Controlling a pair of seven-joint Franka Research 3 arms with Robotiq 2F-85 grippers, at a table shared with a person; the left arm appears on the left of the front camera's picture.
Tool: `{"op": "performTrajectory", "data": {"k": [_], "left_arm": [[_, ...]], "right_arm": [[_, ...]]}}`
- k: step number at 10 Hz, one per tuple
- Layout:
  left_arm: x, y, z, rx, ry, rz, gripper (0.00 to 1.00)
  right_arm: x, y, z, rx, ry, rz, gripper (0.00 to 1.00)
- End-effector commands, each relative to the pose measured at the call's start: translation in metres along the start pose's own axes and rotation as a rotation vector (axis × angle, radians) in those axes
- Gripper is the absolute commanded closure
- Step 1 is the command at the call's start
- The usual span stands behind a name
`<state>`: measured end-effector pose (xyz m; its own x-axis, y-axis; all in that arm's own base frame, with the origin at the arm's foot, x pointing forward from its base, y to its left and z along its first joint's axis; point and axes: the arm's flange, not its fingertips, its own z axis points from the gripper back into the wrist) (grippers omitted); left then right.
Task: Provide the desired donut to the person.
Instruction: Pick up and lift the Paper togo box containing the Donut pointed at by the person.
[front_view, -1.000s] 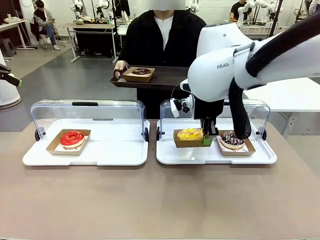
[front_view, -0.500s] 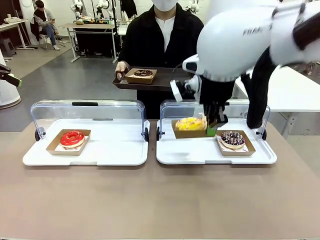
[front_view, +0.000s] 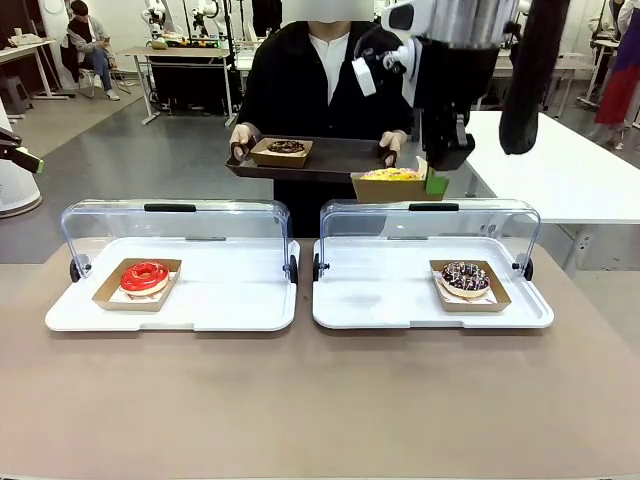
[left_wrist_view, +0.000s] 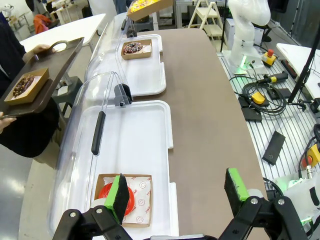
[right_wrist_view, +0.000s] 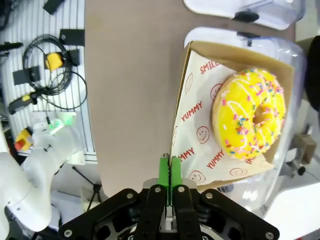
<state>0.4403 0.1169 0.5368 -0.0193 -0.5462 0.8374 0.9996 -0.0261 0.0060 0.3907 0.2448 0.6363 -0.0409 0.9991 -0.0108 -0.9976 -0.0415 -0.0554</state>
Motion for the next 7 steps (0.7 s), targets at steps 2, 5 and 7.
{"op": "performTrajectory", "data": {"k": [2,5,7], "left_arm": [[0.001,-0.003,0.000,0.005,-0.004,-0.004,0.00],[0.001,-0.003,0.000,0.005,-0.004,-0.004,0.00],[0.001,-0.003,0.000,0.005,-0.004,-0.004,0.00]], "right_arm": [[0.006,-0.035,-0.004,0.001,0.030,-0.019,1.00],[0.004,-0.012,0.002,0.012,-0.002,-0.010,1.00],[0.004,-0.012,0.002,0.012,-0.002,-0.010,1.00]]}}
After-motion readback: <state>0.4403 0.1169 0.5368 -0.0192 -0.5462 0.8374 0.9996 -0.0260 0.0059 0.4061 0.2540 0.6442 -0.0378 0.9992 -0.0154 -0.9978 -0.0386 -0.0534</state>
